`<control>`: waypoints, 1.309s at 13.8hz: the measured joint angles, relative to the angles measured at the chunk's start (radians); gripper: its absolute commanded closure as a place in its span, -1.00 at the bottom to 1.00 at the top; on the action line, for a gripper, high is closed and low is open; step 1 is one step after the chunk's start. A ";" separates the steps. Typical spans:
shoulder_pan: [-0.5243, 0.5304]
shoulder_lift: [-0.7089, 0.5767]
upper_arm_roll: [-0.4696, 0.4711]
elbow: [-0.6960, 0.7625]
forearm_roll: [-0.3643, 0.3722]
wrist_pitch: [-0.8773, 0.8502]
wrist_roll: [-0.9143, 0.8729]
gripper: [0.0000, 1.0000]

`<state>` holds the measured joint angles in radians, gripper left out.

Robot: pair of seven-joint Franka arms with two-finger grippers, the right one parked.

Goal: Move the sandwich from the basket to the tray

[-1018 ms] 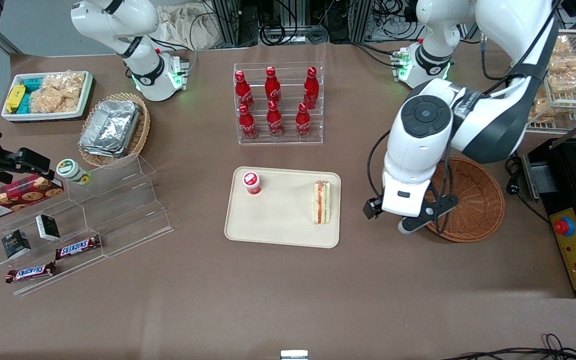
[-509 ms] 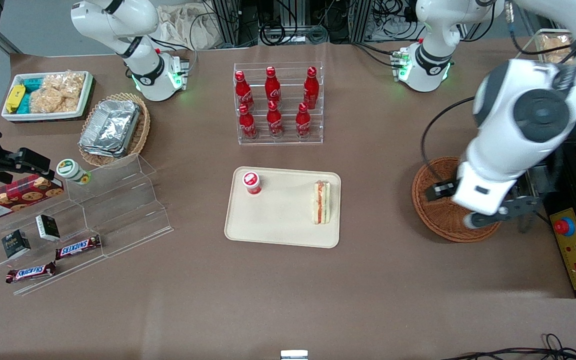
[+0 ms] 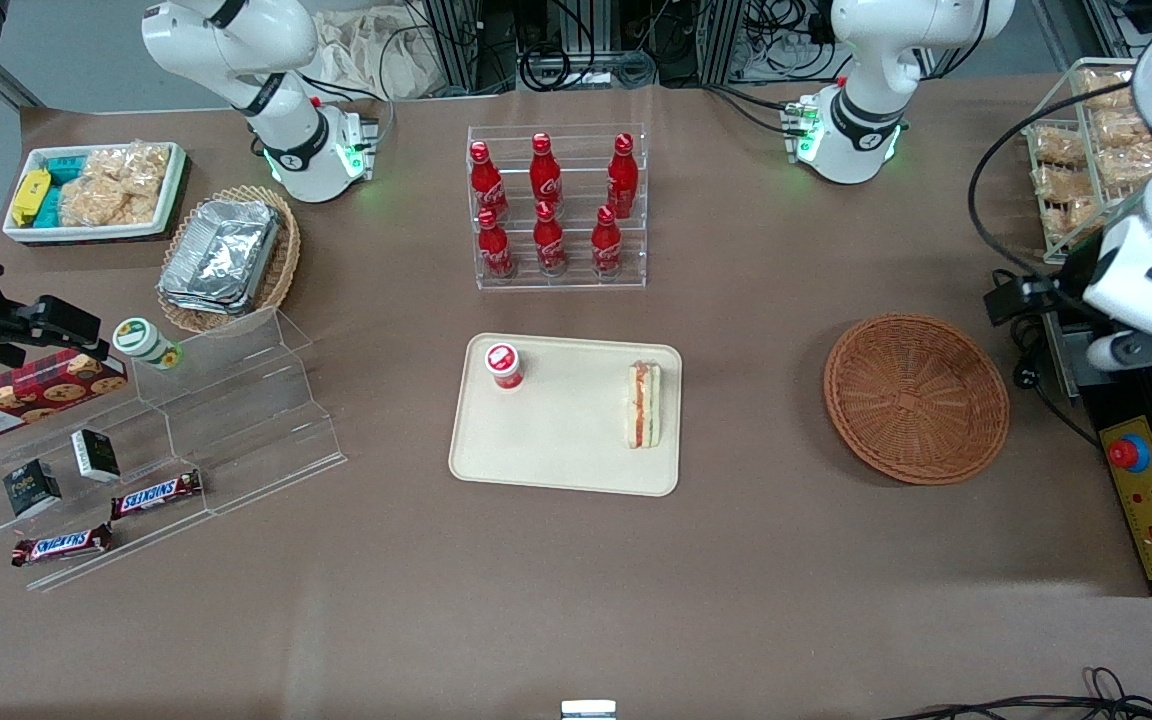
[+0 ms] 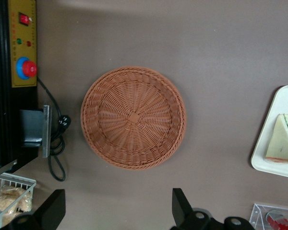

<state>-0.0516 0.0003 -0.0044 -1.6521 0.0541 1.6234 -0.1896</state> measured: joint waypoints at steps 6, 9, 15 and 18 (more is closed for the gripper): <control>0.003 -0.150 0.033 -0.146 -0.016 -0.005 0.049 -1.00; 0.005 -0.190 0.066 -0.184 -0.036 -0.002 0.104 -1.00; 0.003 -0.132 0.070 -0.090 -0.048 -0.017 0.116 -1.00; 0.003 -0.087 0.070 0.006 -0.048 -0.086 0.118 -1.00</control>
<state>-0.0482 -0.0868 0.0658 -1.6459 0.0060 1.5373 -0.0719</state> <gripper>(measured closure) 0.000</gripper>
